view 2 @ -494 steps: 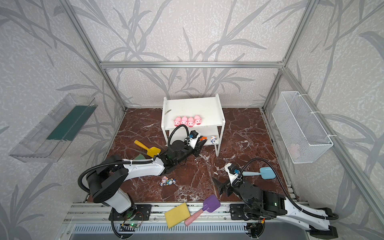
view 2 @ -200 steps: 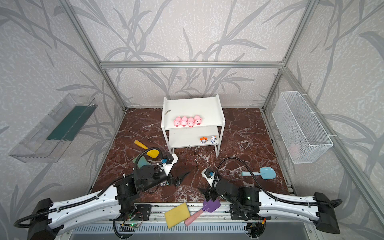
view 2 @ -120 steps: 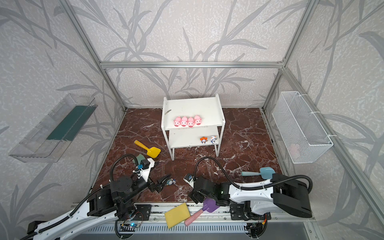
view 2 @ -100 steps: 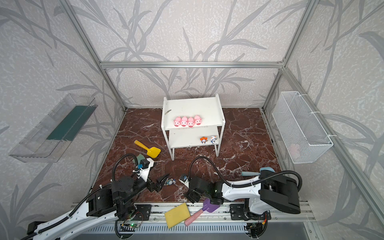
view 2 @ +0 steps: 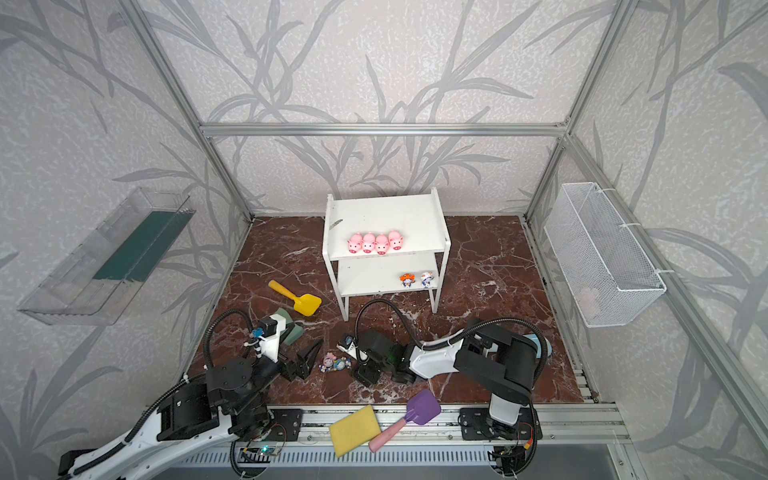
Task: Place and organize the plastic toys onto the shelf
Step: 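Close the right gripper on the teal Doraemon figurine and lift it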
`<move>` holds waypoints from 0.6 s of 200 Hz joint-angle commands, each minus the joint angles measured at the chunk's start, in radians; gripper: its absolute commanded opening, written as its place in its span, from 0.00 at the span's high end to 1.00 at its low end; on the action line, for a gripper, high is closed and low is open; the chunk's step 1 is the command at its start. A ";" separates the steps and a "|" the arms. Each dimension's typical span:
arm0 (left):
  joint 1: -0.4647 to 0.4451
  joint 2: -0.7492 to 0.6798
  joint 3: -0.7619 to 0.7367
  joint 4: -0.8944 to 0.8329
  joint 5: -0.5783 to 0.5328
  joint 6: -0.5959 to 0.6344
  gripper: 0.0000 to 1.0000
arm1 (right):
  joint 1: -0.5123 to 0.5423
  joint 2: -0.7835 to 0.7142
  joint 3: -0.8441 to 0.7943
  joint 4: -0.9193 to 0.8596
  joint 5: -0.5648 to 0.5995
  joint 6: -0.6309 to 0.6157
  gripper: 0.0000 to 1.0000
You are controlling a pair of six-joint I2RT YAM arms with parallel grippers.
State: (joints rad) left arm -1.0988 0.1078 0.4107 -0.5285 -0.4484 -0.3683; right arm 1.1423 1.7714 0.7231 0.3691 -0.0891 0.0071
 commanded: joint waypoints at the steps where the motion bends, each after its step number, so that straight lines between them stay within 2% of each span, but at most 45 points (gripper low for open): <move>1: -0.002 -0.005 0.010 -0.034 -0.035 -0.024 0.01 | -0.018 0.053 0.031 -0.005 -0.093 -0.059 0.26; 31: -0.002 -0.005 0.012 -0.034 -0.044 -0.021 0.01 | -0.021 0.098 0.080 -0.047 -0.135 -0.108 0.35; 67: -0.001 -0.004 0.011 -0.036 -0.053 -0.022 0.01 | -0.021 0.101 0.084 -0.067 -0.178 -0.132 0.49; 80: -0.002 -0.004 0.010 -0.036 -0.053 -0.023 0.01 | -0.021 0.094 0.077 -0.065 -0.197 -0.130 0.53; 96: -0.001 -0.004 0.010 -0.034 -0.051 -0.023 0.01 | -0.020 0.082 0.066 -0.058 -0.211 -0.118 0.65; 120: -0.001 -0.004 0.008 -0.033 -0.043 -0.023 0.01 | -0.020 0.052 0.030 -0.032 -0.209 -0.091 0.70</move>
State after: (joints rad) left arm -1.0988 0.1078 0.4107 -0.5385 -0.4740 -0.3702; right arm 1.1198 1.8481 0.7975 0.3786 -0.2684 -0.1047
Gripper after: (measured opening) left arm 0.992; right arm 0.322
